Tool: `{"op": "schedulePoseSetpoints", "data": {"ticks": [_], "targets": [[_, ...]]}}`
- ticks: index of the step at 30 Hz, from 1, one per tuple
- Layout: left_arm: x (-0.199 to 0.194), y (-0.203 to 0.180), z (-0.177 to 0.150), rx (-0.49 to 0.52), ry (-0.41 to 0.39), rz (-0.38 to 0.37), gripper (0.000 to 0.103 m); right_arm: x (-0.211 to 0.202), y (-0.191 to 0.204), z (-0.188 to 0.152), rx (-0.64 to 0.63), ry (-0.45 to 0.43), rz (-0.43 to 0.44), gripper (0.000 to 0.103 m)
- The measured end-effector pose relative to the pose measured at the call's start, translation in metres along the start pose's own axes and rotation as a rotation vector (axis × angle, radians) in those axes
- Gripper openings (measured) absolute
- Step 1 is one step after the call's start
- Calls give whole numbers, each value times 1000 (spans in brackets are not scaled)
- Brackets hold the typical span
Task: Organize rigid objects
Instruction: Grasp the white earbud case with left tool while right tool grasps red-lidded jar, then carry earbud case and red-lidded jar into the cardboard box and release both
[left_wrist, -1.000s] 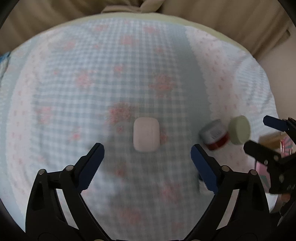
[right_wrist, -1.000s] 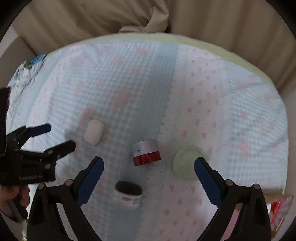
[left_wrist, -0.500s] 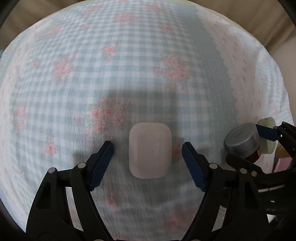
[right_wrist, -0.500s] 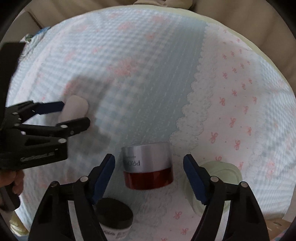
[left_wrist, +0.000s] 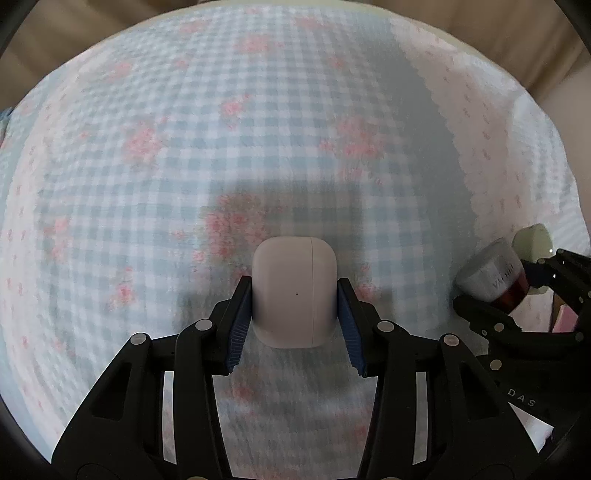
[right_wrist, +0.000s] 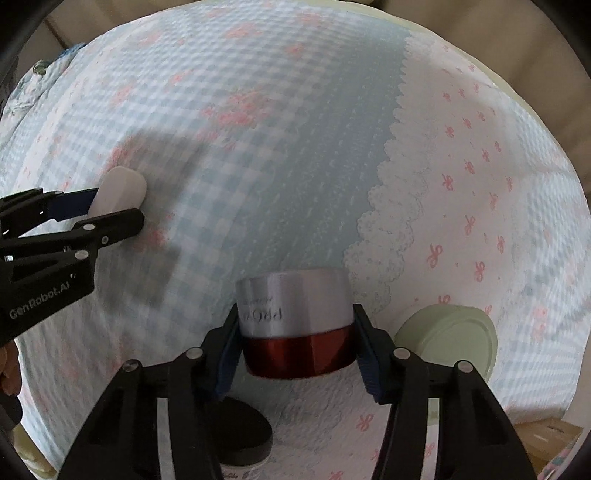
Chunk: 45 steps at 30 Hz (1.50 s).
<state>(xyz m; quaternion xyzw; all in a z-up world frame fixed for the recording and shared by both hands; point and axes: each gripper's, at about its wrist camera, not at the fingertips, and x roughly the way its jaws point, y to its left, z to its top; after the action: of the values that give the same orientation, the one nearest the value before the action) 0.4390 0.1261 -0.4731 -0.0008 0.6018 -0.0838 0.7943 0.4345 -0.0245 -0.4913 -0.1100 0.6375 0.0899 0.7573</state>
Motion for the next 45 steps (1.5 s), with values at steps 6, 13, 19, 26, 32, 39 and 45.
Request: {"op": "schedulePoseSetpoints", "data": {"ticks": [6, 13, 19, 26, 32, 39, 45], "targets": [[-40, 8, -1, -24, -44, -27, 41, -26, -1, -11, 43, -26, 14, 50], [-102, 3, -12, -24, -104, -56, 41, -78, 1, -29, 134, -97, 61, 50], [-170, -6, -36, -13, -151, -85, 41, -152, 3, -55, 235, -184, 104, 50], [-234, -30, -60, 13, -182, -119, 41, -232, -13, -98, 360, -246, 148, 50], [-269, -73, -74, 62, -194, -146, 41, -276, -38, -139, 420, -287, 124, 50], [-287, -153, -88, 86, -201, -187, 41, -307, -95, -198, 502, -301, 93, 50], [-276, -232, -95, 89, -173, -223, 41, -315, -167, -254, 550, -280, 77, 50]]}}
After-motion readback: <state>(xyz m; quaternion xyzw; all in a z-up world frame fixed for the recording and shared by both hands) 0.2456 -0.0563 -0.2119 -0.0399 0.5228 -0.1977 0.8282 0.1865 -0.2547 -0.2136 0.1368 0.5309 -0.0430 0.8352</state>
